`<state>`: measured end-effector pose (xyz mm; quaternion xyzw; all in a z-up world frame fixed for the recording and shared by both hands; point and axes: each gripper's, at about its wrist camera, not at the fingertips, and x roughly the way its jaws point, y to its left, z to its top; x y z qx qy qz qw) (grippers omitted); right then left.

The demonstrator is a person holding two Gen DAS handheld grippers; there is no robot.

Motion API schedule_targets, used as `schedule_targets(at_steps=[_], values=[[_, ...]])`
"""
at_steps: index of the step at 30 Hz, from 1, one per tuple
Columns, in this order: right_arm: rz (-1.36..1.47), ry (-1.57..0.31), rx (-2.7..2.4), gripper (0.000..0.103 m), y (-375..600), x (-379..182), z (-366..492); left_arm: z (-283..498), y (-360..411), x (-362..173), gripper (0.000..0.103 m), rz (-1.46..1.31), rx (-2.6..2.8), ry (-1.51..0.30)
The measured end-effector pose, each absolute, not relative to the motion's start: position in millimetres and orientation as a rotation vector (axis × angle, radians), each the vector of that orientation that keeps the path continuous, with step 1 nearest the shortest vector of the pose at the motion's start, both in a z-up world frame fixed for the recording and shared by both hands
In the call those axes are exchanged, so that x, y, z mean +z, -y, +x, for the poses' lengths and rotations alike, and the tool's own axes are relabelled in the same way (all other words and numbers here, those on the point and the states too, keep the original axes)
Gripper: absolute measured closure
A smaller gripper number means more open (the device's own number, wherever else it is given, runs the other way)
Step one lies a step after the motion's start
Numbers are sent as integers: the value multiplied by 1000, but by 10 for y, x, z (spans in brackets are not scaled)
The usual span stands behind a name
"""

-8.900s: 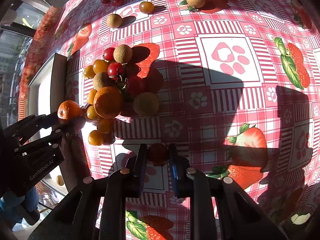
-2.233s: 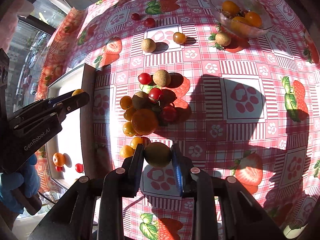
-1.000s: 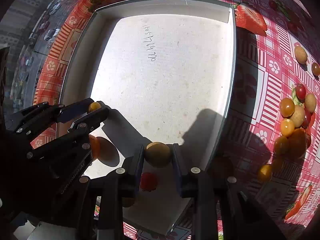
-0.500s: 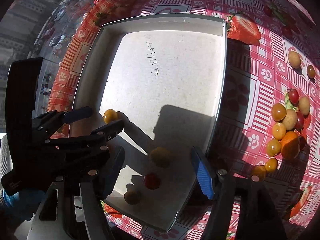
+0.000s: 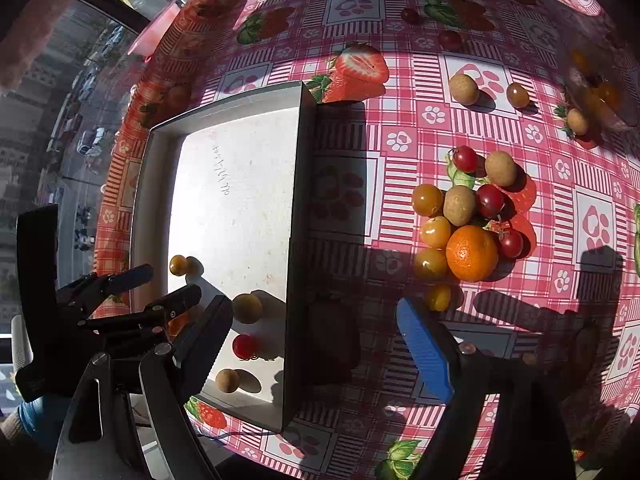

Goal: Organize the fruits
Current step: 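Move both open tools back toward the fruit pile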

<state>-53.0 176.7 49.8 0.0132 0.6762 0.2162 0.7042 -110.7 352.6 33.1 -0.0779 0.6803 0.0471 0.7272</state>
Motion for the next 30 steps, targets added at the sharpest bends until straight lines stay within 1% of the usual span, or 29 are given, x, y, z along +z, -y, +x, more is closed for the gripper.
schedule_targets(at_steps=[7, 13, 19, 25, 30], values=[[101, -1508, 288, 16, -942, 482, -306, -737, -2943, 749, 29, -98, 10, -1425], [118, -1484, 175, 16, -449, 452, -65, -359, -2346, 963, 29, -44, -48, -1363], [126, -1451, 118, 16, -152, 431, 245, 86, -1950, 815, 29, 6, -7, -1346], [135, -1420, 98, 16, -25, 372, 565, 443, -1800, 569, 29, 11, 12, -1353], [130, -1402, 96, 16, -18, 284, 792, 656, -1694, 466, 29, 13, 2, -1333]])
